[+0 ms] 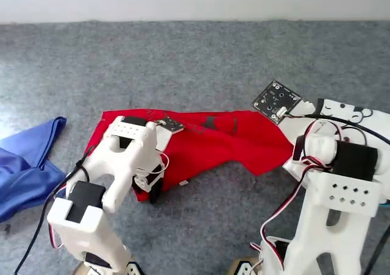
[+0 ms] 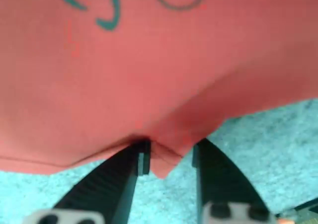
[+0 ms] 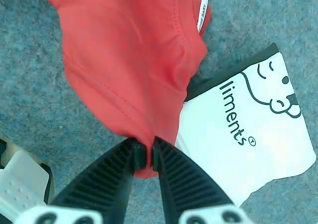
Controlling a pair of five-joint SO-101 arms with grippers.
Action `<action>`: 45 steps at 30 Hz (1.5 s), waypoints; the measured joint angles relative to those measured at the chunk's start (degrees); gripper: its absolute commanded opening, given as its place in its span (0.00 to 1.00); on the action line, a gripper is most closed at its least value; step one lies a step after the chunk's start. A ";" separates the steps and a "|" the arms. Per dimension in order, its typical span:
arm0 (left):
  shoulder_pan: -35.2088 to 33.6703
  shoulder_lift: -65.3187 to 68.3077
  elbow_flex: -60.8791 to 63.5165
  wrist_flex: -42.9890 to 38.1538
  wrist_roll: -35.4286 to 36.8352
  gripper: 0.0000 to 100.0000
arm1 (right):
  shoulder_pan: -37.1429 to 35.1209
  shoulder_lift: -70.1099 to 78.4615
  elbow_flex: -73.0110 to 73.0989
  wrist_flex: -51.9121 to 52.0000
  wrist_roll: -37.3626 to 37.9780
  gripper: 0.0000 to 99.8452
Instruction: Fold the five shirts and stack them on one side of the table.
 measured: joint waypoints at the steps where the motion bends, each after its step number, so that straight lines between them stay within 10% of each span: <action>1: -0.35 0.00 0.00 -0.09 -0.09 0.07 | 0.00 0.00 0.00 0.00 0.00 0.01; 10: -1.58 -5.54 0.44 2.46 0.00 0.01 | 0.00 0.00 0.00 0.00 0.00 0.01; 23: -7.12 -50.64 -5.80 9.49 -0.44 0.01 | 0.00 -7.91 -2.55 -1.49 0.00 0.01; 45: -14.15 -63.65 -42.20 -4.04 -11.87 0.01 | 0.00 -10.11 -24.79 -47.47 6.42 0.01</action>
